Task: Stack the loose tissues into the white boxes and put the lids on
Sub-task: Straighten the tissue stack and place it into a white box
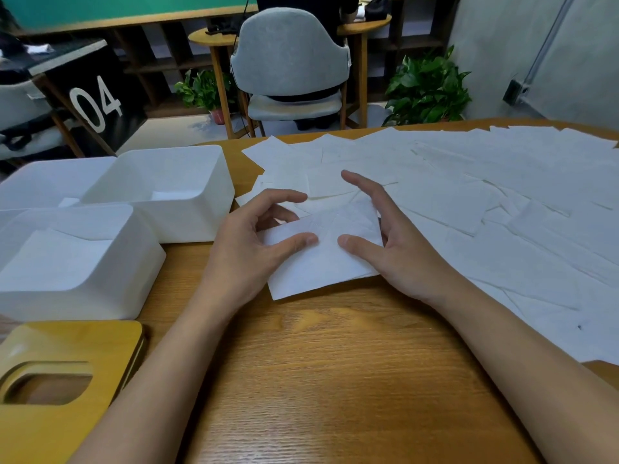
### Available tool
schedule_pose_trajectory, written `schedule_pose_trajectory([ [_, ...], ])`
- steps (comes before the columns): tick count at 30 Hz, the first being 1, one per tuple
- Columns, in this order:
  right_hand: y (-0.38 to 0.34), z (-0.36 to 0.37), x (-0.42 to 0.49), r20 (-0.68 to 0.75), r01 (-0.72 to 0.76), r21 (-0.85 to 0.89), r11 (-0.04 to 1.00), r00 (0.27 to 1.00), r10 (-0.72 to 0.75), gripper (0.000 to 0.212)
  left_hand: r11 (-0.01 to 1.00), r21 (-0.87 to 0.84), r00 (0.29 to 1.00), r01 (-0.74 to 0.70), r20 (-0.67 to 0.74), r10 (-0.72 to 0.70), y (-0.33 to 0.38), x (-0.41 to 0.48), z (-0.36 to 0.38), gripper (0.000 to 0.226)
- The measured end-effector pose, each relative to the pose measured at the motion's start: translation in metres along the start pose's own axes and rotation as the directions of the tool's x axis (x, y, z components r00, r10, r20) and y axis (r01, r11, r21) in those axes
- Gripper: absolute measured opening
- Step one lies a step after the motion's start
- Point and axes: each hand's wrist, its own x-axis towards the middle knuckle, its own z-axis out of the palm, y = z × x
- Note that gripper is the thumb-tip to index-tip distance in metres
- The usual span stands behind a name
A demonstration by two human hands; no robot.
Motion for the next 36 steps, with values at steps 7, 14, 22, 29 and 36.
schedule_pose_trajectory([
  [7,-0.002,-0.004,0.002,-0.097,0.055,0.143,0.988,0.994,-0.041,0.071,0.958,-0.19,0.977,0.213,0.027,-0.212,0.0,0.003,0.005,0.04],
  [14,-0.001,-0.011,0.004,-0.045,0.024,0.197,0.98,0.999,-0.015,0.053,0.921,-0.344,0.981,0.185,0.009,-0.194,0.002,0.003,0.009,0.056],
  [22,0.009,-0.019,0.008,-0.281,-0.024,0.059,0.998,0.959,0.039,0.036,0.997,0.065,0.99,-0.031,-0.137,0.039,-0.015,0.004,0.021,0.058],
  [29,0.013,-0.023,0.009,-0.411,-0.017,0.034,0.999,0.911,0.03,0.042,0.936,0.288,0.976,-0.204,0.133,0.172,-0.03,0.006,0.032,0.021],
  [36,0.017,-0.024,0.01,-0.436,-0.013,0.045,0.999,0.899,0.032,0.043,0.897,0.359,0.964,-0.257,0.158,0.213,-0.03,0.01,0.036,0.007],
])
